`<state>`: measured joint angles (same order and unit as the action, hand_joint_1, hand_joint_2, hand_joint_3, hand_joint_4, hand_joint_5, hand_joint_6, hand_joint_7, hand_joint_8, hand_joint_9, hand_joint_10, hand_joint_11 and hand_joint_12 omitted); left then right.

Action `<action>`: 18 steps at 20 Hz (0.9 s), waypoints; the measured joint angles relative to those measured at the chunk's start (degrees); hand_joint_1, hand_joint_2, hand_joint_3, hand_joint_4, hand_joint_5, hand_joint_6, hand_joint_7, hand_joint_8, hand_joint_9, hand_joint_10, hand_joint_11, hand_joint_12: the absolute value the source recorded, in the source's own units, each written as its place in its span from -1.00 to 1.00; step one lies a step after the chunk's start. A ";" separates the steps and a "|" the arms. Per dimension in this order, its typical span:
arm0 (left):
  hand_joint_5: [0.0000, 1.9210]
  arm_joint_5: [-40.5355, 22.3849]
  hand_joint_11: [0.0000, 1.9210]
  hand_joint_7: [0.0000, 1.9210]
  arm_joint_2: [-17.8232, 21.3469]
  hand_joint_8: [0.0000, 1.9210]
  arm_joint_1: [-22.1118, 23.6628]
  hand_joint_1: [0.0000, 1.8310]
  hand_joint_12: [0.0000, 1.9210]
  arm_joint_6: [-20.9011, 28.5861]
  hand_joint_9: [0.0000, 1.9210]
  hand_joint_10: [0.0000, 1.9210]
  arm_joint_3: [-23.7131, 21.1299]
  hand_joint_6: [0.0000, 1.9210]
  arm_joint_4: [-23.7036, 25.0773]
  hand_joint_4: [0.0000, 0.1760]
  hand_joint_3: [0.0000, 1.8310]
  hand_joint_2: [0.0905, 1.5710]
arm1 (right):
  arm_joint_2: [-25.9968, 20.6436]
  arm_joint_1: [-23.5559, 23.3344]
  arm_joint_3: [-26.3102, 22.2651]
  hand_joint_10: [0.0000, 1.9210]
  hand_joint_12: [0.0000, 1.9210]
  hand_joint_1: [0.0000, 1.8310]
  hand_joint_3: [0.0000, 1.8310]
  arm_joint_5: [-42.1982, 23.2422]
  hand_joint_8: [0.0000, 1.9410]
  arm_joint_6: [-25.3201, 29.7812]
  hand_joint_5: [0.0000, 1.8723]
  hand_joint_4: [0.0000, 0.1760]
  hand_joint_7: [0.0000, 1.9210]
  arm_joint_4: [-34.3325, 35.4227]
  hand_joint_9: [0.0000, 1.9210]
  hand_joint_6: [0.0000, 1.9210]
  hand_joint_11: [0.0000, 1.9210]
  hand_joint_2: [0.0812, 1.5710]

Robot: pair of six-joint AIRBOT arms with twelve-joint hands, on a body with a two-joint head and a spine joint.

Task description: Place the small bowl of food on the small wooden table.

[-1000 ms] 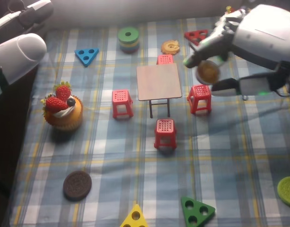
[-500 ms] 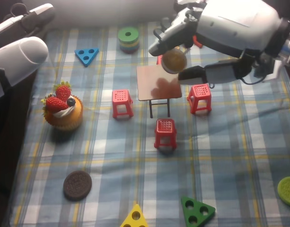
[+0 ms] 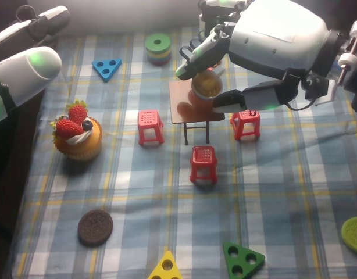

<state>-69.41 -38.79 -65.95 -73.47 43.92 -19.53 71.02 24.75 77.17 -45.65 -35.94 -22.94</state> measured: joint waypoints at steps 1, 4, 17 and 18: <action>-0.80 -0.02 -0.98 -0.82 0.00 -0.99 0.00 -1.00 -0.99 0.00 -0.92 -0.99 0.00 -1.00 0.00 0.94 -1.00 0.43 | 0.00 0.00 0.00 -0.29 0.54 0.38 -1.00 0.13 0.03 0.00 0.40 -1.00 0.00 0.02 -0.18 -0.58 -0.89 0.31; -0.80 -0.02 -0.98 -0.83 0.00 -1.00 0.00 -1.00 -0.99 0.00 -0.92 -1.00 0.00 -1.00 0.00 1.00 -1.00 0.41 | 0.00 -0.07 0.00 -0.65 0.40 0.39 -1.00 0.15 -0.14 0.00 0.34 -1.00 0.05 0.00 -0.06 -0.37 -0.87 0.30; -0.77 0.00 -0.97 -0.80 -0.04 -1.00 0.07 -1.00 -0.98 0.00 -0.91 -0.99 0.13 -0.99 0.09 0.73 -1.00 0.43 | 0.13 -0.35 0.11 -0.94 0.41 0.34 -1.00 0.33 -0.09 0.00 0.13 -0.47 0.10 -0.02 -0.03 -0.14 -0.94 0.34; -0.77 -0.02 -0.97 -0.80 -0.04 -1.00 0.07 -1.00 -0.98 0.00 -0.90 -0.99 0.13 -0.99 0.07 0.83 -1.00 0.43 | 0.13 -0.35 0.11 -0.99 0.03 0.46 -1.00 0.33 -0.20 0.00 -0.03 -1.00 0.17 -0.02 -0.15 -0.61 -1.00 0.30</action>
<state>-69.43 -38.83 -65.89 -73.47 44.05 -19.46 71.16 24.40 77.28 -45.32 -35.94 -22.96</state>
